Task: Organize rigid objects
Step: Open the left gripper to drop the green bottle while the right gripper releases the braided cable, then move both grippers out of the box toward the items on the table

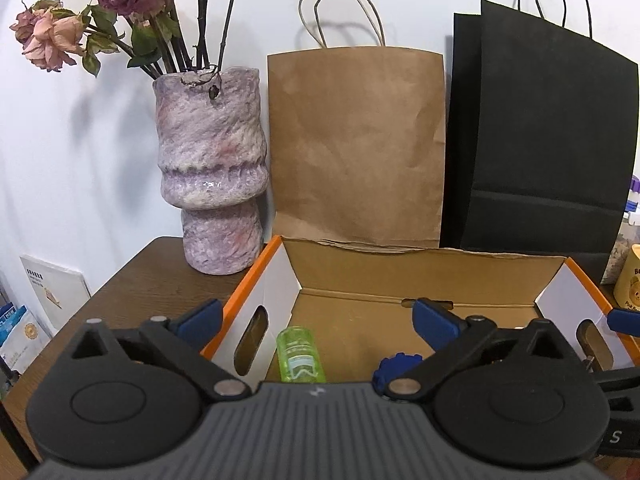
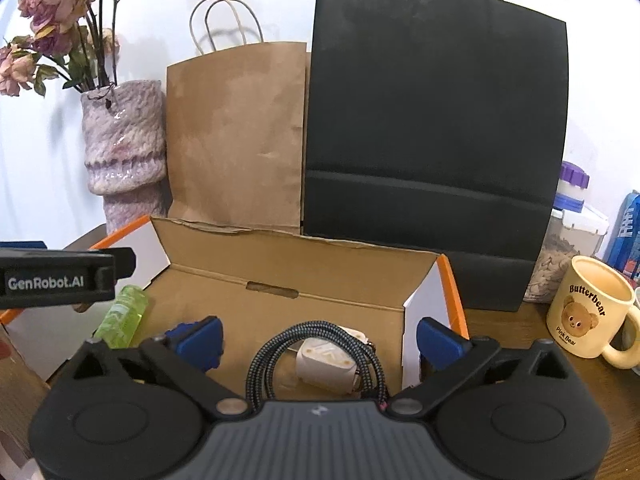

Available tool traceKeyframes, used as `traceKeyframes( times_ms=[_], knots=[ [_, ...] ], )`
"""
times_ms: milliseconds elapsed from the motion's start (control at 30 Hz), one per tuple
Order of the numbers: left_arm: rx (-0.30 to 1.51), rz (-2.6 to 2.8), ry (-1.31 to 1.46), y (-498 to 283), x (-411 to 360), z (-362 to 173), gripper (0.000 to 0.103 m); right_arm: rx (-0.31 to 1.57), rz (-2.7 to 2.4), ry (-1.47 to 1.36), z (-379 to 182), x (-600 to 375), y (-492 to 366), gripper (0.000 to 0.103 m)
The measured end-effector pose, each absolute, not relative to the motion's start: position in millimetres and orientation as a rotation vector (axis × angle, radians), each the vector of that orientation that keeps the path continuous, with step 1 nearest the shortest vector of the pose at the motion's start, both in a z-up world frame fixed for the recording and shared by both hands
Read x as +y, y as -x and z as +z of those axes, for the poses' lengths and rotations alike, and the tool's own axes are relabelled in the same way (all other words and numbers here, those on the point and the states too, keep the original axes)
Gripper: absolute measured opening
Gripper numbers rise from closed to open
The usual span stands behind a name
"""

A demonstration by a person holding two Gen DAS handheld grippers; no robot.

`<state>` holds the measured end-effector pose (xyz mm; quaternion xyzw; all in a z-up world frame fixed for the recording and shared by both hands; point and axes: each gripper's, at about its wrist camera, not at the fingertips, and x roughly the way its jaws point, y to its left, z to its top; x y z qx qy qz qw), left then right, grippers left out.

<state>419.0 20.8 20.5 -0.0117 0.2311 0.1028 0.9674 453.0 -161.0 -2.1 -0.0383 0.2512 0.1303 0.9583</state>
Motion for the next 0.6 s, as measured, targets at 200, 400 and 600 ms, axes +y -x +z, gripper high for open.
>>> traceKeyframes(
  times_ms=[200, 400, 600],
  knots=[
    [0.465, 0.217, 0.032, -418, 21, 21, 0.103, 0.517, 0.248, 0.079, -2, -162, -454, 0.103],
    [0.443, 0.224, 0.047, -409, 21, 27, 0.103, 0.507, 0.24, 0.061, 3, -166, -448, 0.103],
    [0.416, 0.239, 0.076, -389, 23, 30, 0.103, 0.486, 0.233, 0.064, 9, -171, -433, 0.103]
  ],
)
